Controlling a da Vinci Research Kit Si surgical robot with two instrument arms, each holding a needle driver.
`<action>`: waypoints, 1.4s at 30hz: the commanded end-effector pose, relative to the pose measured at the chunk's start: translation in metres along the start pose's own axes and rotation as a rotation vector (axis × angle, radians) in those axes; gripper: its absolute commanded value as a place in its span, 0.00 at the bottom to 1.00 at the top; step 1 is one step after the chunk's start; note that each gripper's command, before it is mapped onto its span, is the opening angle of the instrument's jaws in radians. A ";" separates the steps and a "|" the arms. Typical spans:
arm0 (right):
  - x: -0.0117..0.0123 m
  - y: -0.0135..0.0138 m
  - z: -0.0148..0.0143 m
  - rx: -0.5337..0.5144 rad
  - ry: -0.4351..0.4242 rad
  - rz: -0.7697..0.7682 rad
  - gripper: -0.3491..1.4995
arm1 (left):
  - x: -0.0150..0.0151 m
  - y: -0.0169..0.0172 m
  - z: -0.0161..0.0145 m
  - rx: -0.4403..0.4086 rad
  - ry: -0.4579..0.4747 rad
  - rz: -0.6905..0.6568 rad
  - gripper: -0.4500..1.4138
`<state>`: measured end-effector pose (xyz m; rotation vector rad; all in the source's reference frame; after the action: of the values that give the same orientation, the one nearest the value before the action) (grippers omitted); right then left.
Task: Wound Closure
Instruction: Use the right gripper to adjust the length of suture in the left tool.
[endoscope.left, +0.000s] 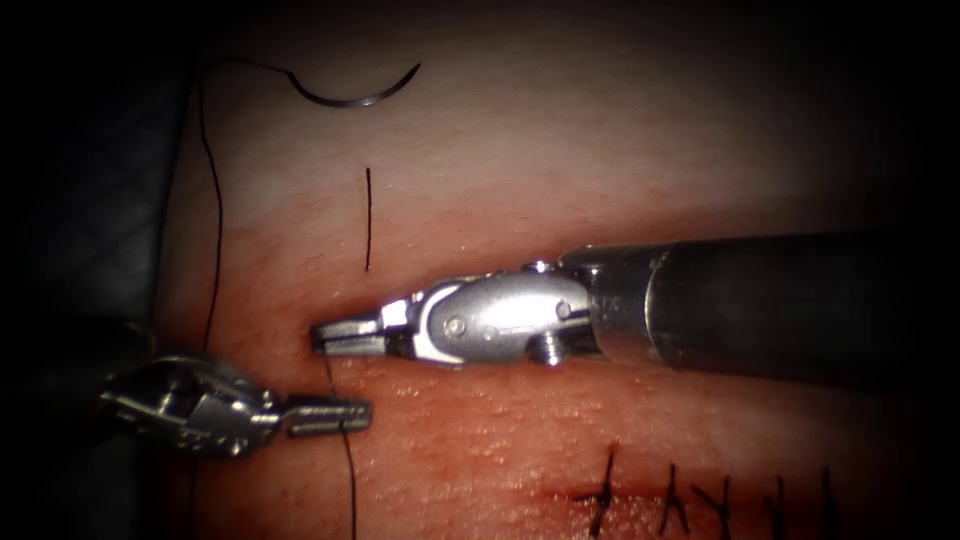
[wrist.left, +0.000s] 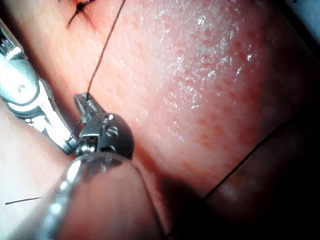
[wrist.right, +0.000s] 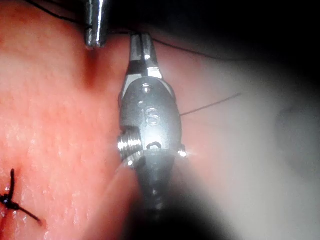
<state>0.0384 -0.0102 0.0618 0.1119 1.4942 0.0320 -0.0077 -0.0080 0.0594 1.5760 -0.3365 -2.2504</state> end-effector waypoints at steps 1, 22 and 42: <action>-0.0010 0.0006 0.0002 -0.009 -0.011 0.000 0.00 | -0.0003 0.0001 0.0006 0.000 0.001 -0.004 0.28; -0.0063 0.0042 -0.0038 -0.068 -0.077 0.047 0.00 | 0.0023 0.0035 0.0034 0.057 0.074 0.147 0.51; -0.0074 0.0046 -0.0042 -0.074 -0.071 0.070 0.00 | 0.0087 0.0065 0.0049 -0.017 0.120 0.294 0.47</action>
<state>0.0332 -0.0061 0.0689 0.1050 1.4140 0.1399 -0.0134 -0.0175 0.0557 1.5326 -0.4801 -1.9233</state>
